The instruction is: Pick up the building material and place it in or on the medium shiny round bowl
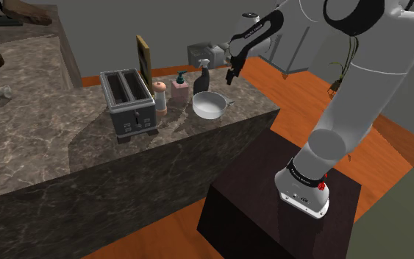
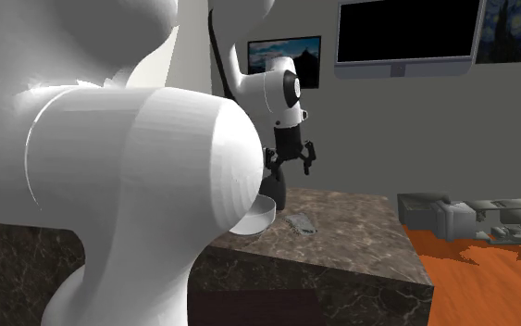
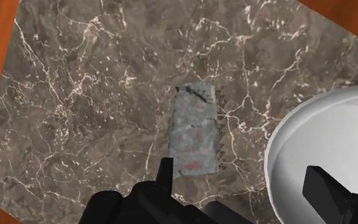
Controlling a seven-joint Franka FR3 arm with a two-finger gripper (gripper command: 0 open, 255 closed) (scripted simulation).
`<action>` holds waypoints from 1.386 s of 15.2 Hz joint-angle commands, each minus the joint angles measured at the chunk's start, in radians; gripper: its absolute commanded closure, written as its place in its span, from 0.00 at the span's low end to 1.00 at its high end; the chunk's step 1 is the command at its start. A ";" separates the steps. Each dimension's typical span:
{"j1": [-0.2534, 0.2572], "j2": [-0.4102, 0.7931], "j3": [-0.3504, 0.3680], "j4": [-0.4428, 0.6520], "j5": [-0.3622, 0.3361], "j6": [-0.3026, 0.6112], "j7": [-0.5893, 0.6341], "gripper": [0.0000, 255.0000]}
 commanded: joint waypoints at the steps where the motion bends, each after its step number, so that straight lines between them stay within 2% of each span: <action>1: -0.016 0.071 -0.004 0.041 0.014 0.031 -0.020 0.00; 8: -0.088 0.328 0.006 0.264 0.067 0.069 -0.084 0.00; 15: -0.105 0.411 0.017 0.291 0.079 0.125 -0.092 0.00; 21: -0.106 0.418 0.017 0.294 0.080 0.129 -0.093 0.00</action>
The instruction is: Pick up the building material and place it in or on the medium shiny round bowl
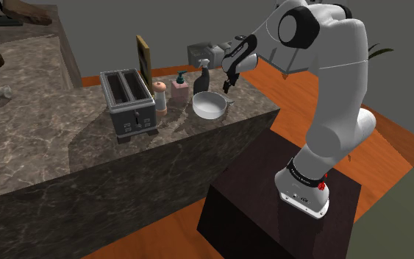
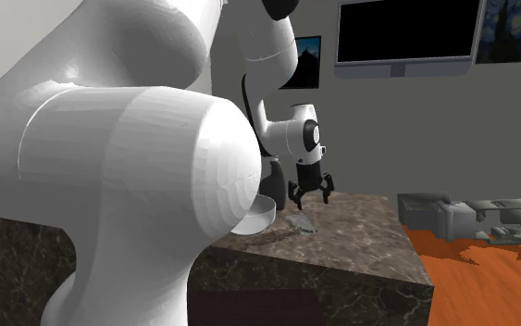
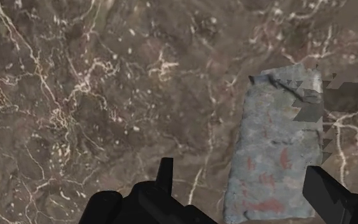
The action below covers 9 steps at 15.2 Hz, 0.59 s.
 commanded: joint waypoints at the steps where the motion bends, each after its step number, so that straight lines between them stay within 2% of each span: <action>1: 0.000 0.000 0.000 0.000 0.000 0.000 0.000 0.00; 3: 0.000 0.000 0.000 0.000 0.000 0.000 0.000 0.00; 4: 0.000 0.000 0.000 0.000 0.000 0.000 0.000 1.00; 9: 0.000 0.000 0.000 0.000 0.000 0.000 0.000 1.00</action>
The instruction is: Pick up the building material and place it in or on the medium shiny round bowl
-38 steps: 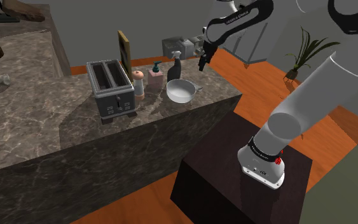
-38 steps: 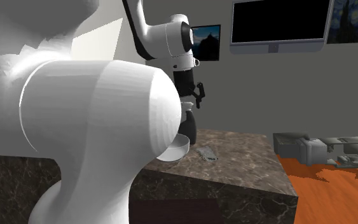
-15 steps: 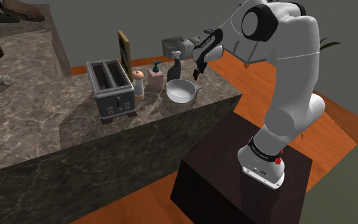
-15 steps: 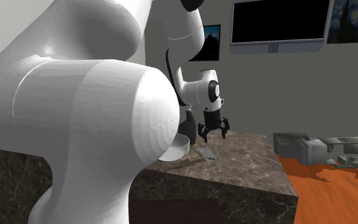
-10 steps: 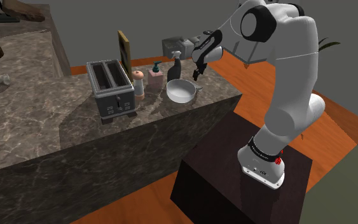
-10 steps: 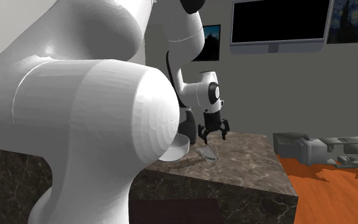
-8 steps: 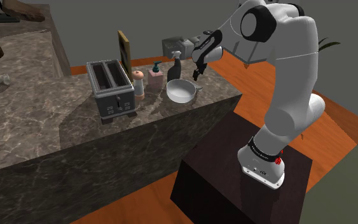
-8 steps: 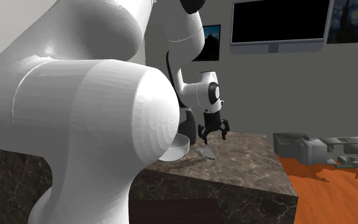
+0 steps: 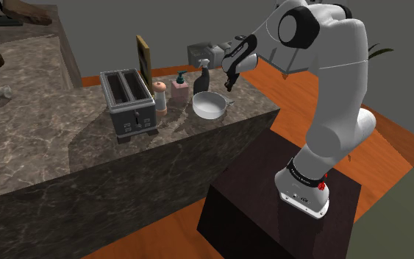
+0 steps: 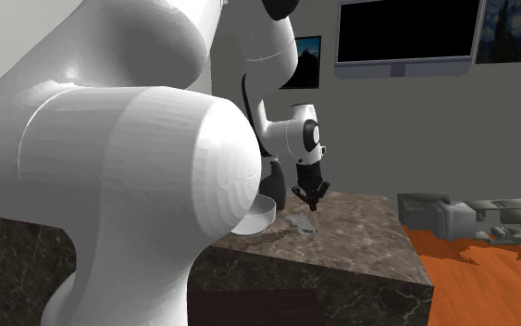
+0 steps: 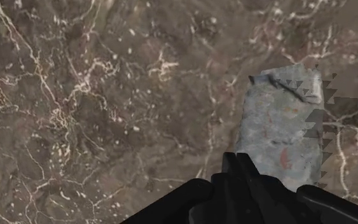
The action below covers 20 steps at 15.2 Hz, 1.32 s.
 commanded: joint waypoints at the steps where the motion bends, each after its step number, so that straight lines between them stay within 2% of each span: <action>1: 0.000 0.000 0.000 0.000 0.000 0.000 0.000 1.00; 4: 0.000 0.000 0.000 0.000 0.000 0.000 0.000 1.00; 5: 0.000 0.000 0.000 0.000 0.000 0.000 0.000 0.00; 8: -0.139 -0.007 0.126 -0.005 0.163 -0.124 -0.110 0.00; 9: -0.159 -0.007 0.142 -0.006 0.188 -0.145 -0.125 0.00; 16: -0.160 0.069 0.151 0.011 0.197 -0.085 -0.131 0.00; 20: -0.161 0.076 0.152 0.013 0.197 -0.080 -0.131 0.00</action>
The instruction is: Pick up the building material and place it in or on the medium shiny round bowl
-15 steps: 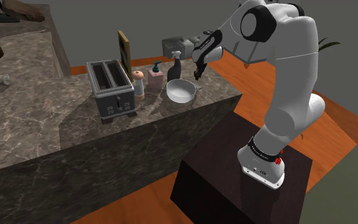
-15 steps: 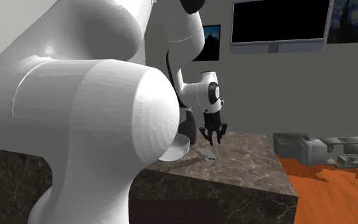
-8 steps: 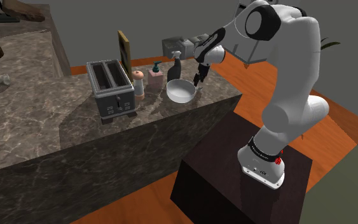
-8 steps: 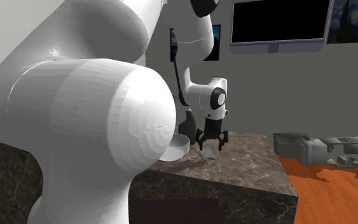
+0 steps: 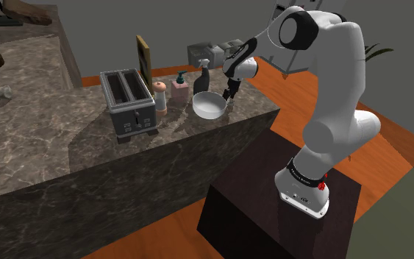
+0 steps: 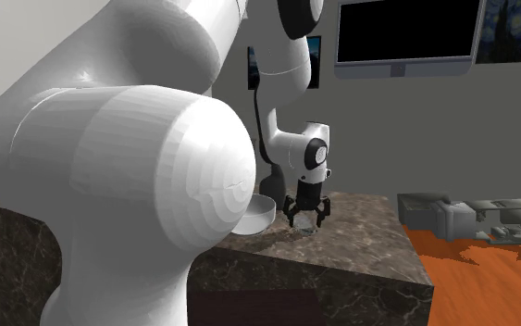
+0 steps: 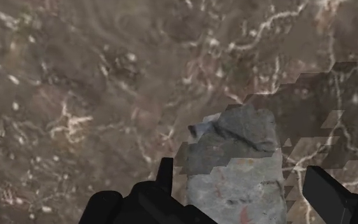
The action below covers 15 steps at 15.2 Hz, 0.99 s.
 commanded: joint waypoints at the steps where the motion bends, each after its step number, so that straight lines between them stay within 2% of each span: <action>1: 0.000 0.001 0.000 0.000 0.000 0.001 0.000 0.00; 4: 0.000 0.001 0.000 0.000 0.000 0.001 0.000 0.00; 5: 0.000 0.001 0.000 0.000 0.000 0.001 0.000 1.00; 15: 0.000 -0.010 -0.001 -0.003 -0.001 -0.007 0.001 1.00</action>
